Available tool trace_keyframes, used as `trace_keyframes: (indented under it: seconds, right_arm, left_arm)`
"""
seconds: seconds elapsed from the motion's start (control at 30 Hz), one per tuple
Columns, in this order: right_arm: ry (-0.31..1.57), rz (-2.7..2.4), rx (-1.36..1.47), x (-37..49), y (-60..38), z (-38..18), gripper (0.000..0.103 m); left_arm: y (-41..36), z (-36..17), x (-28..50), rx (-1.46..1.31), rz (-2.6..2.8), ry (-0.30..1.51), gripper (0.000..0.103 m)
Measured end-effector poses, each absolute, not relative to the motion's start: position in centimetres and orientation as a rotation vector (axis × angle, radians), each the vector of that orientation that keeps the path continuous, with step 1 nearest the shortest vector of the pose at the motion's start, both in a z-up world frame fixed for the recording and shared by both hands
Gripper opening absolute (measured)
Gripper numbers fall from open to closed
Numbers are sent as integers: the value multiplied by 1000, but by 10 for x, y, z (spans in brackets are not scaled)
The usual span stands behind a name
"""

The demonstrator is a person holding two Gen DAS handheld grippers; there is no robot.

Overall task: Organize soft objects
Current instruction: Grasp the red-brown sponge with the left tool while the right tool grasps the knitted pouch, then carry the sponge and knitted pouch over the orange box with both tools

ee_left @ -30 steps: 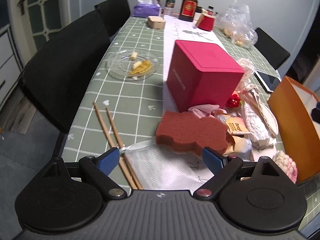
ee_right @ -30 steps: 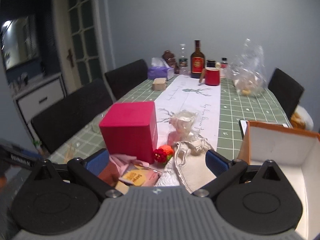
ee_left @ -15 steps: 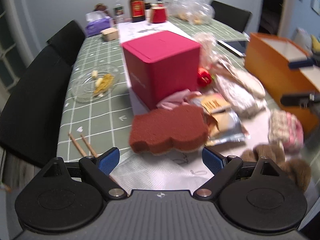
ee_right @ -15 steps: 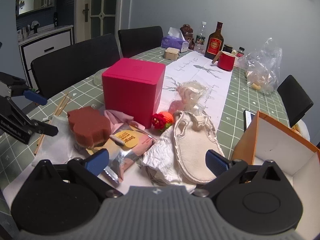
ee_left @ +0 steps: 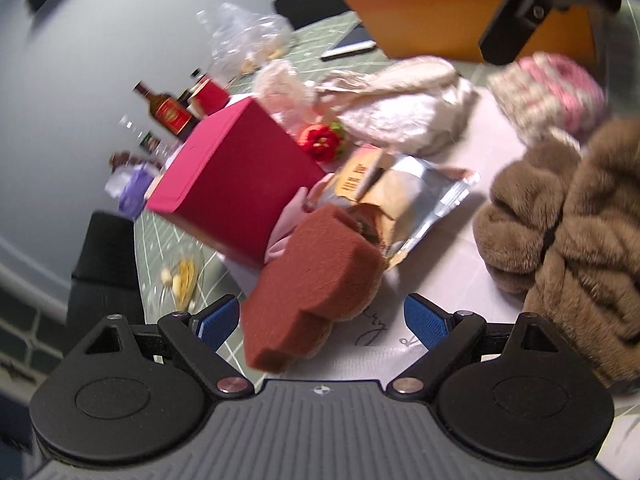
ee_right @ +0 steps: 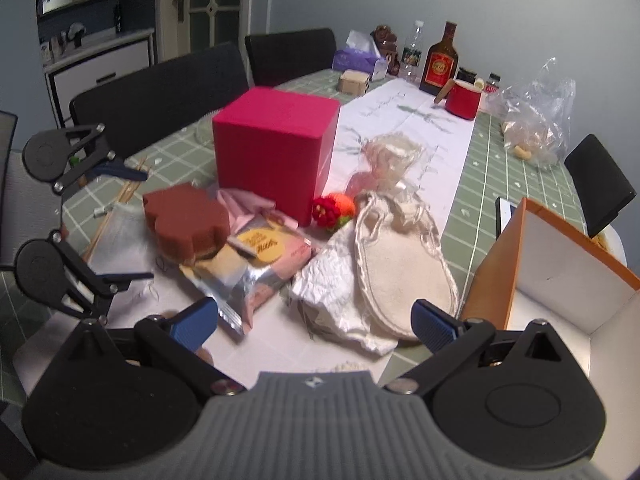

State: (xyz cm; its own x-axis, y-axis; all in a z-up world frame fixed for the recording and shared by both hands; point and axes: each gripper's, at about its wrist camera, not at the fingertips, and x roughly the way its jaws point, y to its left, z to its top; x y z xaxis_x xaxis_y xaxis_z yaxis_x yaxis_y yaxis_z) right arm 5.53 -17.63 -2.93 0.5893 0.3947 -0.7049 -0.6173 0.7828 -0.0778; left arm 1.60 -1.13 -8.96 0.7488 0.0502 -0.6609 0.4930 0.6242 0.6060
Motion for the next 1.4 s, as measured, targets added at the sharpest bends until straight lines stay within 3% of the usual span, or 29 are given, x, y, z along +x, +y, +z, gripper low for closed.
trace_keyframes:
  seconds: [0.13,0.23,0.47,0.87,1.1,1.4]
  right_arm:
    - [751,618,-429,49,-172,-41,100]
    - [760,633,-485,46,-170,-48,100]
    - [815,678,-554,44,-167,-60,100]
    - [878,673,-720,42,-156,-92,100]
    - [924,642,-734,48,-154,-103,100]
    - [927,617,-692,55,-160,-99,78]
  left_arm:
    - [-19,-102,24,944,-281,699,101]
    - [-18,-103,32,936,-260,704,88]
    - [-19,-107,41,943,-264,705,85]
    - [-17,-101,40,887,-259,662,53]
    - [-13,-86,41,824,-251,657,46]
    - [-4,-69,35,783,-207,626,43]
